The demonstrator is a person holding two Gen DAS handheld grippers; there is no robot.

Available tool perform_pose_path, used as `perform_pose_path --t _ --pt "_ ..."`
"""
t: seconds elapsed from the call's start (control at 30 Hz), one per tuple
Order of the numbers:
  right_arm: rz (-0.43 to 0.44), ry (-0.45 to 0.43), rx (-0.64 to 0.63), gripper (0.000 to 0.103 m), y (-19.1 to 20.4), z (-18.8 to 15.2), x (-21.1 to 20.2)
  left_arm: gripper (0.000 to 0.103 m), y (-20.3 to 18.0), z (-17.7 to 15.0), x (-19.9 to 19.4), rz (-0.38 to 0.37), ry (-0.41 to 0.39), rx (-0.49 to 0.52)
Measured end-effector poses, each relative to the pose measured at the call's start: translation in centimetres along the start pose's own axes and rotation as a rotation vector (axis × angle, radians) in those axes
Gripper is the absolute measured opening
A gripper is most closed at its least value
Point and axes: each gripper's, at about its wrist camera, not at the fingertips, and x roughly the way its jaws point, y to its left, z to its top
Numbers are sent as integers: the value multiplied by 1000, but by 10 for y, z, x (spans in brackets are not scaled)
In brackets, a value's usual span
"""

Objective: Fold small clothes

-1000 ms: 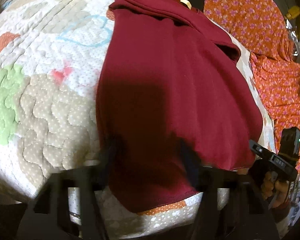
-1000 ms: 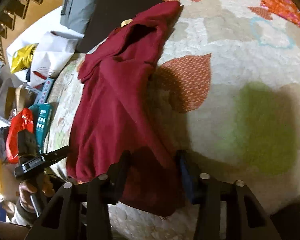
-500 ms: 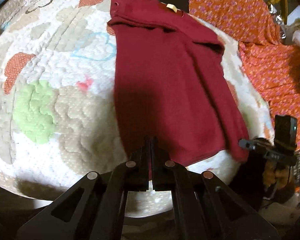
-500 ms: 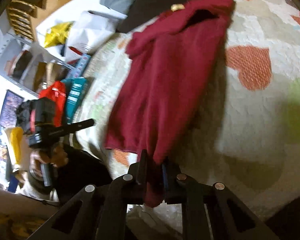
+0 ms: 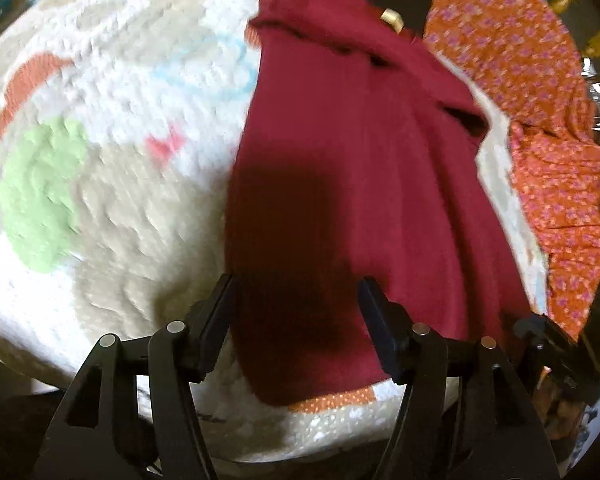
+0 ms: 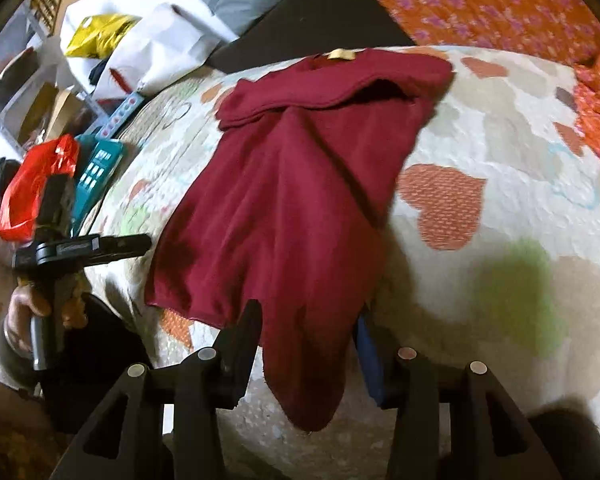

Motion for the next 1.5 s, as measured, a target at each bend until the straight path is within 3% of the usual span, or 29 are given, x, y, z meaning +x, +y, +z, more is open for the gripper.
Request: perform_pose_path --t 0.1,0.13,0.17,0.2,0.27,0.37,0.4,0.47,0.57,0.63,0.7,0.77,0.83,0.9,0.97,1.1,1.2,1.23,1.27,1.3,1.4,1.43,1.47,1.5 --pt "-10 9 44 44 -10 -1 6 68 -15 -7 5 28 -28 68" --pt "-9 9 58 44 -14 -1 8 61 -22 -7 9 9 -4 102" --pt "-9 10 74 44 -19 -2 8 42 -27 -8 12 -31 22 120" --pt "-8 15 99 44 -25 -3 10 12 -28 -8 17 -30 46 128" --pt "2 29 142 44 -36 -5 15 6 -30 -8 20 -25 39 157" --pt "18 53 182 42 -43 -7 27 4 -18 4 5 -94 57 113" --pt "30 57 179 35 -42 -7 28 4 -15 7 -6 -107 43 109" --pt "92 64 157 27 -32 -5 27 4 -5 11 -36 -117 2 111" --pt "179 95 90 26 -12 -5 23 4 17 9 -60 -106 -3 75" --pt "150 164 42 26 -4 -8 31 3 20 0 -46 -52 55 86" --pt "62 195 2 26 -6 -6 35 3 11 -11 -29 1 96 146" --pt "3 147 21 26 -19 7 26 3 3 -14 -28 10 78 164" --pt "16 54 108 27 -38 27 11 3 0 -11 -35 -11 57 155" --pt "-18 -28 138 42 -52 48 5 3 2 -5 -45 -20 33 137" --pt "-98 -85 174 44 -67 71 12 3 4 -2 -53 -4 17 139" --pt "-71 -124 332 44 -105 119 53 3 3 1 -55 9 7 127" --pt "-28 -108 349 39 -101 138 86 3 2 4 -49 15 14 122" --pt "-45 -115 315 35 -97 141 92 3 2 6 -49 17 16 124" --pt "-110 -132 250 19 -91 144 93 3 2 7 -49 19 18 125" --pt "-154 -129 202 11 -88 146 94 3 2 10 -49 20 19 124" --pt "-212 -133 143 8 -94 152 84 3 2 13 -50 15 15 121" --pt "-282 -156 122 0 -97 155 77 3 2 14 -49 16 12 122" --pt "-443 -184 94 0 -100 159 70 3 1 15 -49 16 8 123" --pt "-493 -202 93 0 -106 161 67 3 -1 16 -47 15 5 126"
